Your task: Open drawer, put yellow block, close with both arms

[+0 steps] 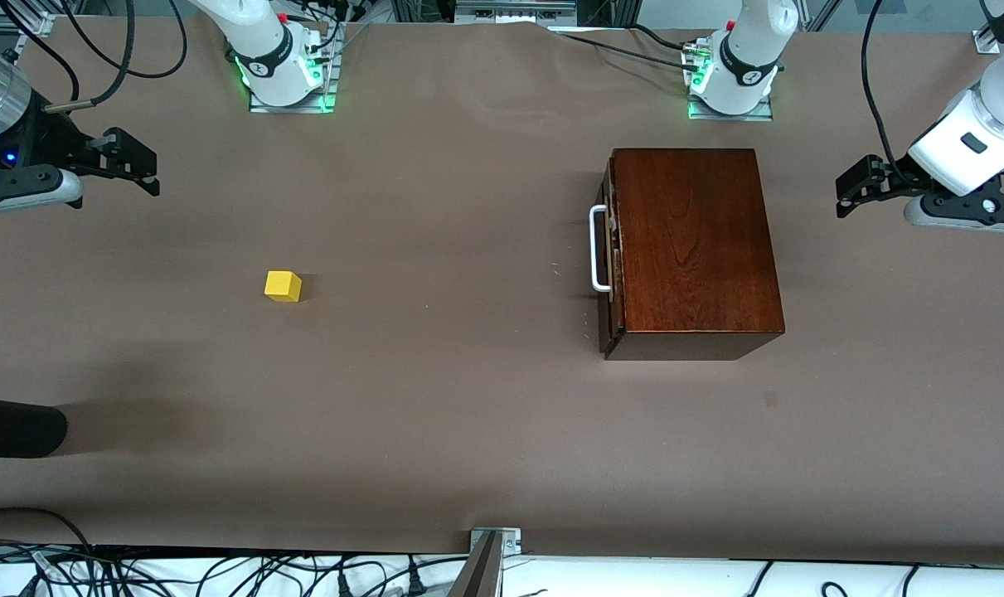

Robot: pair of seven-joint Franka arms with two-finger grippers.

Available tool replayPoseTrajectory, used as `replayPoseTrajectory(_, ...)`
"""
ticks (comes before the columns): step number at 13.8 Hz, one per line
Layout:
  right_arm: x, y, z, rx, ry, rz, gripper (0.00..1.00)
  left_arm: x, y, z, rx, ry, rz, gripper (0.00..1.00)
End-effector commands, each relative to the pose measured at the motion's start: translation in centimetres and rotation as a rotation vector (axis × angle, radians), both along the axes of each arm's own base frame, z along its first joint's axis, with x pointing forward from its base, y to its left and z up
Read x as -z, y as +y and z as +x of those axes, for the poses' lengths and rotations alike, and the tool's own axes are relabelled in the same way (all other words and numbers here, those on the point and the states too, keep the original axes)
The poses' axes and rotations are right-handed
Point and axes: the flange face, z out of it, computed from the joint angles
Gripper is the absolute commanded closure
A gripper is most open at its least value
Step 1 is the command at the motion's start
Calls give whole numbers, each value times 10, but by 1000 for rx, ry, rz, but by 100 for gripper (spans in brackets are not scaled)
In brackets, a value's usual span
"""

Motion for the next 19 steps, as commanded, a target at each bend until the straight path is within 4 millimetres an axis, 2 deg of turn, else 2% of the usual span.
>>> replayPoseTrajectory(1,-4,0,-1,-7,6,3,0,-7,-4,3,-4,7,-28,0)
replayPoseTrajectory(7,-4,0,-1,-7,6,3,0,-5,-3,1,-12,28,-46,0)
replayPoseTrajectory(13,-4,0,-1,-7,6,3,0,1,-12,-3,-12,74,-82,0)
replayPoseTrajectory(14,-4,0,-1,-8,6,3,0,3,-12,-2,-9,82,-85,0)
replayPoseTrajectory(16,-4,0,-1,-8,6,3,0,21,-14,0,-3,143,-73,0)
replayPoseTrajectory(19,-4,0,-1,-8,6,3,0,26,-25,-2,19,174,-79,0)
